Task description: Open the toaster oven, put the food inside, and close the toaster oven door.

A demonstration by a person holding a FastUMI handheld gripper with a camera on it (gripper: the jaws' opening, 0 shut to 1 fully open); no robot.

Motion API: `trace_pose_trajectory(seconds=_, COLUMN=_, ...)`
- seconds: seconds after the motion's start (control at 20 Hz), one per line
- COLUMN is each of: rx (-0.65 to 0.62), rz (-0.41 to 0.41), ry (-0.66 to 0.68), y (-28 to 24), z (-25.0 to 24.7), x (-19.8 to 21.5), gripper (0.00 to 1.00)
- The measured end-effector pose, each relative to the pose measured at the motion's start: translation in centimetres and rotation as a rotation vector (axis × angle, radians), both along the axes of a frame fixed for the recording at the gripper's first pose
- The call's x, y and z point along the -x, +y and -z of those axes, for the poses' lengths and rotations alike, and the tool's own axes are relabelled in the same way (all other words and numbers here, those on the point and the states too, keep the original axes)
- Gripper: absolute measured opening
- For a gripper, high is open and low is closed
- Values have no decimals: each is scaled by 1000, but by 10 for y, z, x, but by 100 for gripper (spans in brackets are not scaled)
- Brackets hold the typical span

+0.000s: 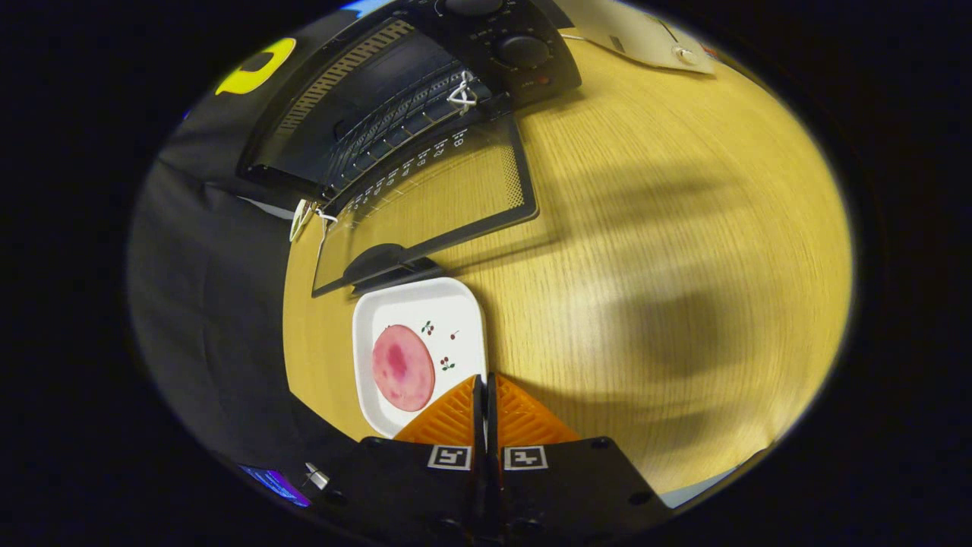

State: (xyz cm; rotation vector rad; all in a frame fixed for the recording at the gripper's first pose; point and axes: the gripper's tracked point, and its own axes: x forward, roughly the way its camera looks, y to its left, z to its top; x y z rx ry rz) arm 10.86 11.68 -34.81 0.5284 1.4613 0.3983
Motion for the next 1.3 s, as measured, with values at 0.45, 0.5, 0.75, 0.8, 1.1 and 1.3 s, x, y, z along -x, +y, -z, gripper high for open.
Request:
trace_pose_trajectory(seconds=0.45, rx=-232, rz=58, ry=11, y=15, z=-23, x=10, gripper=2)
trace_pose_trajectory(seconds=0.5, rx=-261, rz=71, ry=7, y=17, z=-28, x=9, gripper=2)
trace_pose_trajectory(seconds=0.75, rx=-345, rz=176, ry=-29, y=23, z=-53, x=-13, gripper=2)
trace_pose_trajectory(seconds=0.8, rx=-356, rz=214, ry=-40, y=24, z=-57, x=-23, gripper=2)
trace_pose_trajectory(seconds=1.1, rx=-358, rz=449, ry=-100, y=23, z=-59, x=-81, gripper=2)
trace_pose_trajectory(seconds=1.3, rx=-370, rz=587, ry=-144, y=29, z=-65, x=-113, gripper=2)
